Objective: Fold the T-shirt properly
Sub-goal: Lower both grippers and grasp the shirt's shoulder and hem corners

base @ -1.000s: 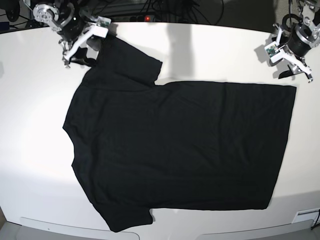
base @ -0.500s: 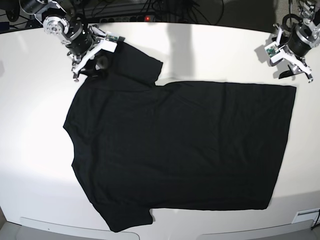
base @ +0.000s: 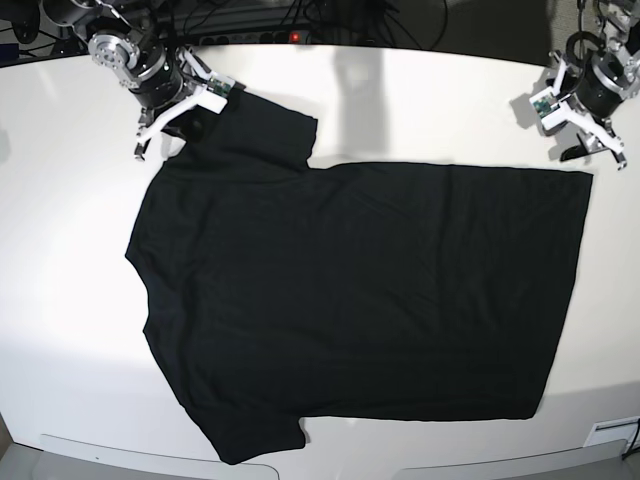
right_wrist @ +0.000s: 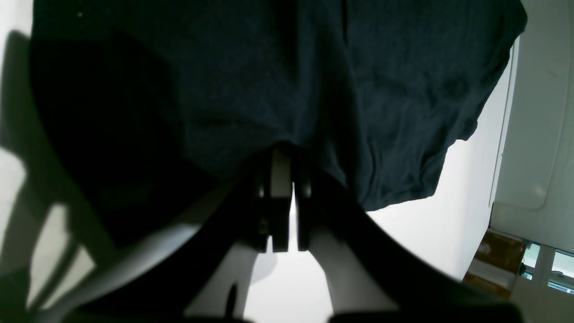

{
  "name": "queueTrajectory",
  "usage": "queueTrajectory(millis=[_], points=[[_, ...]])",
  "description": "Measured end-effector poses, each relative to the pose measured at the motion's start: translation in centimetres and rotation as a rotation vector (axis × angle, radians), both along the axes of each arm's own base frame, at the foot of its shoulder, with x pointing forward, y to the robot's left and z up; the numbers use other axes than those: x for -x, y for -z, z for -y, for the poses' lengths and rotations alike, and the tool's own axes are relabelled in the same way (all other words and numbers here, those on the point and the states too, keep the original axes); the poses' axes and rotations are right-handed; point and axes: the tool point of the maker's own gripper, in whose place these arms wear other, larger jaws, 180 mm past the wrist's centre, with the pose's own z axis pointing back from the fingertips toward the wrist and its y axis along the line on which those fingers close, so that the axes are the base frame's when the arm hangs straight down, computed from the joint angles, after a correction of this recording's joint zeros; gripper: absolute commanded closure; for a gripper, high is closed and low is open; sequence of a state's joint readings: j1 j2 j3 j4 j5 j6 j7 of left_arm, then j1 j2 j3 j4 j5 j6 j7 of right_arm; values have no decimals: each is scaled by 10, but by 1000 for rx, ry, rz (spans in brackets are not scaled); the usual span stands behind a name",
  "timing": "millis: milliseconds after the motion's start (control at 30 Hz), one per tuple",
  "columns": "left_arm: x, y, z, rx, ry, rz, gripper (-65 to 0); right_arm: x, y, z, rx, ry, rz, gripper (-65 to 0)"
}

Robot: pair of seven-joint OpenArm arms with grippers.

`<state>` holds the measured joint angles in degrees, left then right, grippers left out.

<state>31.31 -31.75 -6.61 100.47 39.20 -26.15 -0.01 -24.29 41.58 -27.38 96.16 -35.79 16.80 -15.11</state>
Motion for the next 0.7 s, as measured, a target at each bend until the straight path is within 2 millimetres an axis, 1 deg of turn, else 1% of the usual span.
queueTrajectory(millis=[67,167,267,333,467,567,667,700], points=[[-7,-4,-1,6,20,20,-280,1,-2,-2,-2,1,0,0],[-14,-4,-9,-7,25,25,-280,0,-5,-4,-5,0,5,0],[-20,1,-19,-3,2,16,-280,-1,-7,-5,-5,2,9,0],[-23,8,-28,0,-23,1,-280,-1,-7,-6,-7,2,9,0],[-30,17,-30,55,-1,1,-280,0,-5,-14,-25,26,8,0],[-38,21,-38,58,-21,-1,-279,0,-4,-20,-42,34,8,0],[-46,28,-43,57,-35,-10,-279,0,-4,-21,-45,35,8,0],[-48,31,-40,66,-28,-13,-279,0,-4,-22,-47,37,7,0]])
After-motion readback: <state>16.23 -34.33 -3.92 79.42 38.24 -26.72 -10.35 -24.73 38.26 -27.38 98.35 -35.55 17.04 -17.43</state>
